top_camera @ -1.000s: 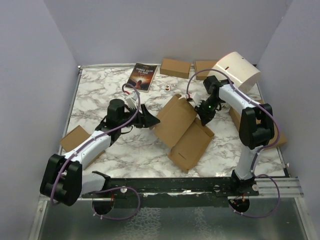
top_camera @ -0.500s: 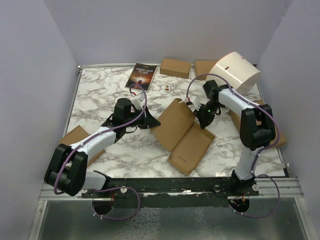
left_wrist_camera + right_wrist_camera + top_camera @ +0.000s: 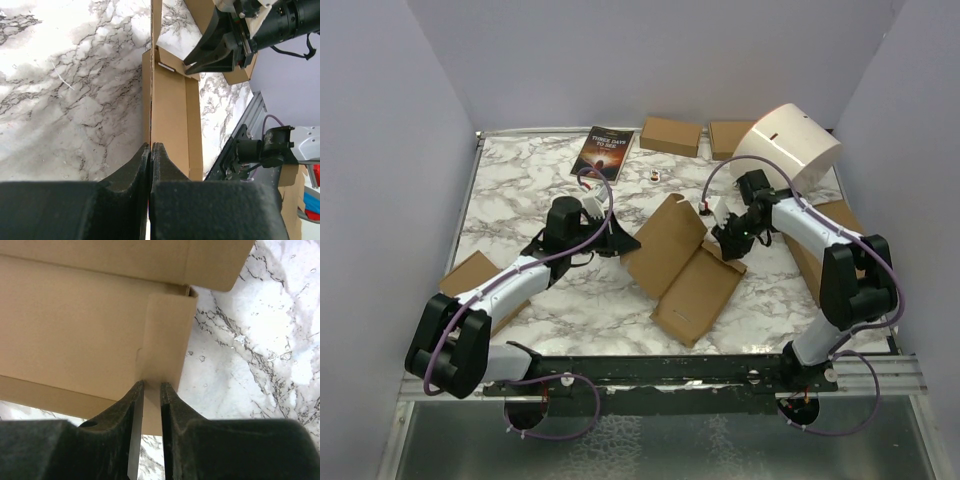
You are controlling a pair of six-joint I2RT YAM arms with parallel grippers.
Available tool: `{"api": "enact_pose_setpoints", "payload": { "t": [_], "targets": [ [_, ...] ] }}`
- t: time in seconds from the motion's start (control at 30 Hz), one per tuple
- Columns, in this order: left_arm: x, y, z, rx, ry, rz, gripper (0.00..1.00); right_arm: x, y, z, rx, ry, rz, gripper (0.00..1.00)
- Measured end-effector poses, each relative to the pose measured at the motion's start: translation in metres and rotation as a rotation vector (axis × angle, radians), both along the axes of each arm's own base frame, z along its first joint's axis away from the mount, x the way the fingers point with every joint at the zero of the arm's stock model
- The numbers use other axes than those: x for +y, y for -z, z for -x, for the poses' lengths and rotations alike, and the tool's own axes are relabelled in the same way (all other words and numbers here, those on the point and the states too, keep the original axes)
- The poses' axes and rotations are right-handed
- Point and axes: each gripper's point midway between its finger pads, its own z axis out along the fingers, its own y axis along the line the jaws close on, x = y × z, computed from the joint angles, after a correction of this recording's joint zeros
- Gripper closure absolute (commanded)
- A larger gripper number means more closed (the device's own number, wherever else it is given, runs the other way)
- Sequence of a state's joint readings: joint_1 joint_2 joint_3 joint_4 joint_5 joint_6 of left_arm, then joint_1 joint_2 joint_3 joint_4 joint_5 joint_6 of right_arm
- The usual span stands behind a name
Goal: Fold the paper box
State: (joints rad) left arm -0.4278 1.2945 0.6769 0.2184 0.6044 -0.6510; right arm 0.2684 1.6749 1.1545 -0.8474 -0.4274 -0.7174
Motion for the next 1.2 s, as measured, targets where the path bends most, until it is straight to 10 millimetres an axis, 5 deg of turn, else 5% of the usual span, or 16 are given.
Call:
{"api": "enact_pose_setpoints", "payload": {
  "t": [0.5, 0.8, 1.2],
  "targets": [
    [0.000, 0.005, 0.002, 0.001, -0.005, -0.006, 1.00, 0.006, 0.014, 0.006, -0.042, 0.021, -0.058, 0.78],
    [0.000, 0.005, 0.002, 0.000, -0.005, -0.006, 1.00, 0.007, 0.017, 0.002, -0.067, 0.038, -0.070, 0.96],
    [0.000, 0.005, 0.002, -0.002, -0.004, -0.007, 1.00, 0.007, 0.014, -0.001, -0.119, 0.041, -0.076, 0.99]
  ]
}}
